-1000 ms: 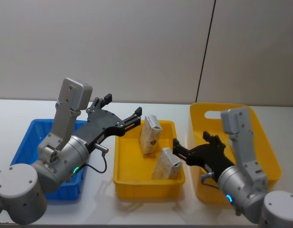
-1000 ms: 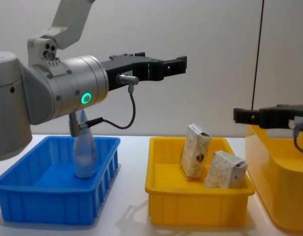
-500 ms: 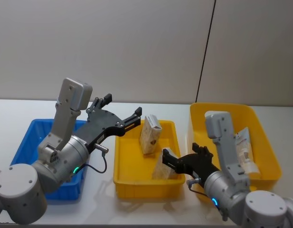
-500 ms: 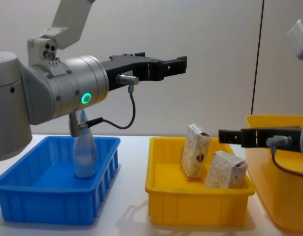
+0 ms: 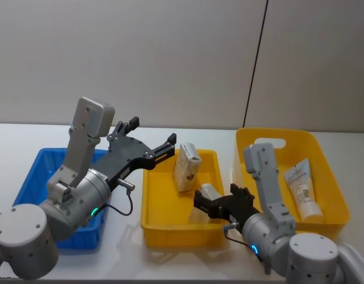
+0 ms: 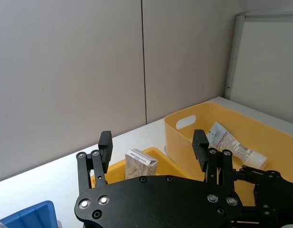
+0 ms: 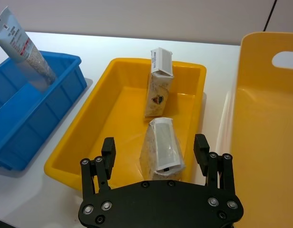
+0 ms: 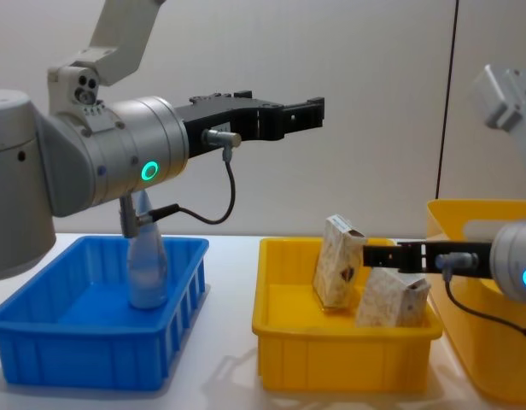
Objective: Bimanual collaborative sorting of washing and personal care products
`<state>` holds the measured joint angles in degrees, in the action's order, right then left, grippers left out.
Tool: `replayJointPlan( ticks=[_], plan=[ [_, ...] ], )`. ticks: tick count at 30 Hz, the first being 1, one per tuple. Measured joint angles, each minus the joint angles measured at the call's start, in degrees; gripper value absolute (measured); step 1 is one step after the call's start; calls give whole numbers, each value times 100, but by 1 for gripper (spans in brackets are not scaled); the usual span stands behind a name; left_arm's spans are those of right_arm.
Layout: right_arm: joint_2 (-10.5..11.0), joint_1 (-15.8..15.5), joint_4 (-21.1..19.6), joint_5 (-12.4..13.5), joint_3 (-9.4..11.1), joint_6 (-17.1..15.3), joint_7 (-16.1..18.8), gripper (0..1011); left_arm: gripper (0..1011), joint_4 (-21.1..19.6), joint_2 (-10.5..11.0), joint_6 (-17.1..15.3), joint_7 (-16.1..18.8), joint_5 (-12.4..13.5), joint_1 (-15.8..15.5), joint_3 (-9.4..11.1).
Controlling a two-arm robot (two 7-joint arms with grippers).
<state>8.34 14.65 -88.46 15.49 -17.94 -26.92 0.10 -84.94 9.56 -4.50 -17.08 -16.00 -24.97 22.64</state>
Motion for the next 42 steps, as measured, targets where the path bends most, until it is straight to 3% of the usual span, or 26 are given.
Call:
replayJointPlan(
  ticks=[42],
  plan=[
    [-459, 538, 892, -117, 96, -292, -16, 1004, 1001, 0, 0, 0, 0, 0, 0, 0]
  ],
)
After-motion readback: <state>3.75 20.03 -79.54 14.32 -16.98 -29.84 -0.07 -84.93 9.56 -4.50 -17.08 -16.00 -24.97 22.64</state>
